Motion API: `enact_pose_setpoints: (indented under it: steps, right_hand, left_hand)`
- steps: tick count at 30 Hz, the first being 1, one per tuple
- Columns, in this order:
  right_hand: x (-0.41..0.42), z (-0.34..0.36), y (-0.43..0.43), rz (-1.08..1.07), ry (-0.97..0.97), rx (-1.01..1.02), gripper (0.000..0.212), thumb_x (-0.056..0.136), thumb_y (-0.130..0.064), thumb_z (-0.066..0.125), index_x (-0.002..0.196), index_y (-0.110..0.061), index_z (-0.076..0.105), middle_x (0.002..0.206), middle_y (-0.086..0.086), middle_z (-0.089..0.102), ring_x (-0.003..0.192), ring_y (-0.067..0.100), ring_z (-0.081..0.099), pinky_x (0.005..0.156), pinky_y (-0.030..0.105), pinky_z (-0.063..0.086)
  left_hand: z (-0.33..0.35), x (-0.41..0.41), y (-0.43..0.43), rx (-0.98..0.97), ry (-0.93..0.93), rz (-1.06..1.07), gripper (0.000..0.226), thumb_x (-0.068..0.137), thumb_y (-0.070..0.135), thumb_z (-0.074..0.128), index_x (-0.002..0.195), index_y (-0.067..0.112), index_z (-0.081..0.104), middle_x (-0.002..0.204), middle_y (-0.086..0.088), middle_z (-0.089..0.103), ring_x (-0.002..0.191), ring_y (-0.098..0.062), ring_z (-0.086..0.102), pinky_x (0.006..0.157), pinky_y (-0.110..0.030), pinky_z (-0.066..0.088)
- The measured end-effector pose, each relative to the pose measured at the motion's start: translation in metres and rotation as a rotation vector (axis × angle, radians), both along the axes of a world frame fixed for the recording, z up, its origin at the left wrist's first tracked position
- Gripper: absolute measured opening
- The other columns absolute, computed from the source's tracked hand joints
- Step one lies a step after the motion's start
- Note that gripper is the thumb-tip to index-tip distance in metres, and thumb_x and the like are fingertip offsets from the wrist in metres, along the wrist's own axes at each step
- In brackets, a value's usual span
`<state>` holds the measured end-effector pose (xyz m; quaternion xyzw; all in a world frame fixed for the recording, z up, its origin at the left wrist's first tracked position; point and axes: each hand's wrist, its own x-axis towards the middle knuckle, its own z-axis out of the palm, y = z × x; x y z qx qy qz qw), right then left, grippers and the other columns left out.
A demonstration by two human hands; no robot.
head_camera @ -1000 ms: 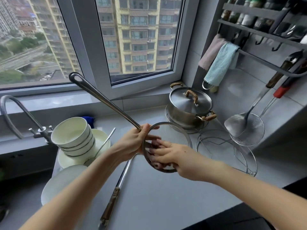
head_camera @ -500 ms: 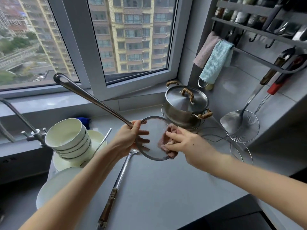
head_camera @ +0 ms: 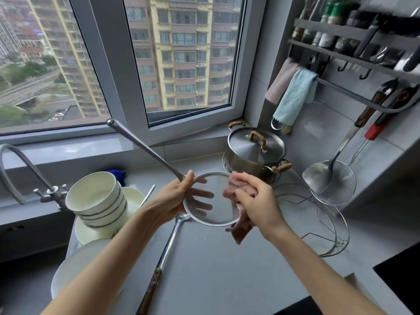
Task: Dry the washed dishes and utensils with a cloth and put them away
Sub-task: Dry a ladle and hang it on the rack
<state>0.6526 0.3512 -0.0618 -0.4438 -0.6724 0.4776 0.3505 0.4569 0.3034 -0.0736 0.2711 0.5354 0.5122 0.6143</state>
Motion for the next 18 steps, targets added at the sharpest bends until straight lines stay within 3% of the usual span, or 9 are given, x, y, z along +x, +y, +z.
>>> enact_pose_setpoints:
  steps: [2, 5, 9, 13, 16, 18]
  right_hand:
    - [-0.007, -0.004, -0.006, -0.174, -0.013, 0.048, 0.036, 0.086, 0.002, 0.055, 0.111, -0.023, 0.066, 0.096, -0.032, 0.053, 0.092, -0.005, 0.056, 0.096, 0.021, 0.044]
    - [-0.015, -0.017, -0.023, -0.316, -0.021, 0.049, 0.037, 0.088, 0.0, 0.053, 0.116, -0.022, 0.062, 0.106, -0.012, 0.061, 0.102, 0.007, 0.056, 0.094, 0.024, 0.045]
    - [-0.01, -0.03, -0.039, -0.234, -0.087, 0.116, 0.034, 0.091, -0.004, 0.051, 0.119, -0.023, 0.056, 0.115, -0.002, 0.06, 0.103, 0.013, 0.057, 0.092, 0.03, 0.048]
    - [-0.002, -0.03, -0.046, -0.21, -0.077, 0.155, 0.032, 0.093, -0.006, 0.051, 0.119, -0.025, 0.052, 0.111, -0.004, 0.058, 0.101, 0.013, 0.056, 0.085, 0.023, 0.045]
    - [0.005, -0.018, -0.045, -0.193, -0.039, 0.117, 0.031, 0.094, -0.013, 0.053, 0.122, -0.025, 0.049, 0.105, -0.013, 0.059, 0.099, 0.01, 0.056, 0.079, 0.017, 0.041]
    - [0.014, -0.007, -0.028, -0.291, 0.03, 0.142, 0.035, 0.095, -0.016, 0.054, 0.128, -0.019, 0.047, 0.113, -0.008, 0.058, 0.105, 0.009, 0.054, 0.083, 0.019, 0.038]
  left_hand:
    - [0.0, 0.008, 0.003, 0.074, 0.038, 0.219, 0.029, 0.099, 0.034, 0.039, 0.096, 0.009, 0.053, 0.088, -0.017, 0.068, 0.07, -0.031, 0.07, 0.066, -0.04, 0.058]
    - [0.003, 0.022, 0.007, 0.219, 0.069, 0.497, 0.005, 0.095, 0.012, 0.053, 0.096, 0.01, 0.058, 0.086, -0.01, 0.065, 0.074, -0.024, 0.067, 0.075, -0.036, 0.057]
    - [-0.003, 0.031, 0.011, 0.18, 0.106, 0.581, 0.016, 0.092, 0.003, 0.057, 0.107, 0.0, 0.055, 0.093, -0.018, 0.067, 0.075, -0.02, 0.066, 0.073, -0.03, 0.058]
    - [-0.007, 0.029, 0.012, 0.114, 0.015, 0.558, 0.013, 0.093, 0.001, 0.054, 0.104, 0.001, 0.049, 0.091, -0.021, 0.068, 0.077, -0.027, 0.068, 0.07, -0.035, 0.059]
    - [-0.008, 0.025, 0.008, 0.111, 0.016, 0.498, 0.005, 0.092, -0.004, 0.052, 0.096, -0.002, 0.055, 0.08, -0.019, 0.069, 0.061, -0.025, 0.068, 0.061, -0.034, 0.059]
    - [-0.008, 0.019, 0.005, 0.105, 0.015, 0.462, 0.004, 0.091, -0.008, 0.052, 0.091, -0.006, 0.056, 0.065, -0.014, 0.069, 0.05, -0.022, 0.067, 0.054, -0.03, 0.058]
